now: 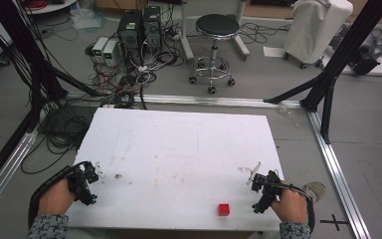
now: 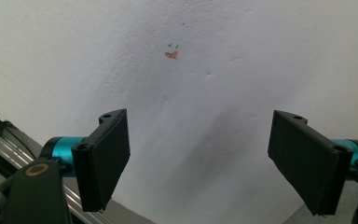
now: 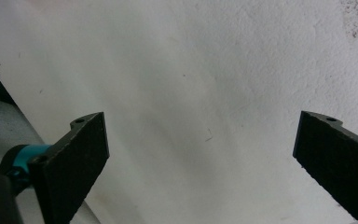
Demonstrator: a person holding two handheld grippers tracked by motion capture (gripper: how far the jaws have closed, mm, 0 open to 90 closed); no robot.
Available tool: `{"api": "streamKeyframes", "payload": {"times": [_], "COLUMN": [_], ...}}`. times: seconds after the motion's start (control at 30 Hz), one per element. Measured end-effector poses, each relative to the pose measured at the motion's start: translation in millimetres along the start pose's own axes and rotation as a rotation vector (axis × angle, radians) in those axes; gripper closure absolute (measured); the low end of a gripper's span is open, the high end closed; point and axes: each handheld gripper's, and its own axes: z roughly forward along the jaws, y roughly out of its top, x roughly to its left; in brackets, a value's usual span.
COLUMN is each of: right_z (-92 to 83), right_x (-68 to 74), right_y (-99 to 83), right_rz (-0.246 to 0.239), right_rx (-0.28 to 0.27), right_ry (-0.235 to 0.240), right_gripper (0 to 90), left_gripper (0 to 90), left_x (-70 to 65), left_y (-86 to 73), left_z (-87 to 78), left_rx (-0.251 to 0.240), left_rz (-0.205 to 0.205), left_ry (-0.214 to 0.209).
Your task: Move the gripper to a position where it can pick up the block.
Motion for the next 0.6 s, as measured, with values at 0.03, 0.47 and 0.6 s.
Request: {"api": "streamKeyframes", "payload": {"times": [0.03, 0.47, 0.6], "right_z": [-0.5, -2.1, -2.3], "right_x": [0.2, -0.3, -0.5], "right_y": [-0.2, -1.7, -2.0], "right_rz": [0.006, 0.007, 0.009], "right_rx": [0.001, -0.007, -0.008], "right_ry": [0.000, -0.008, -0.009], "right_gripper": [2.6, 2.6, 2.5], "left_gripper": [21.0, 21.0, 21.0], "left_x": [0.0, -0.1, -1.0], "left_y": [0.0, 1.4, 1.2], "left_z": [0.0, 1.7, 1.9], "left_rx": [0.000, 0.003, -0.002], "left_rz": [0.000, -0.002, -0.005], "left_ry": [0.000, -0.002, -0.004]}}
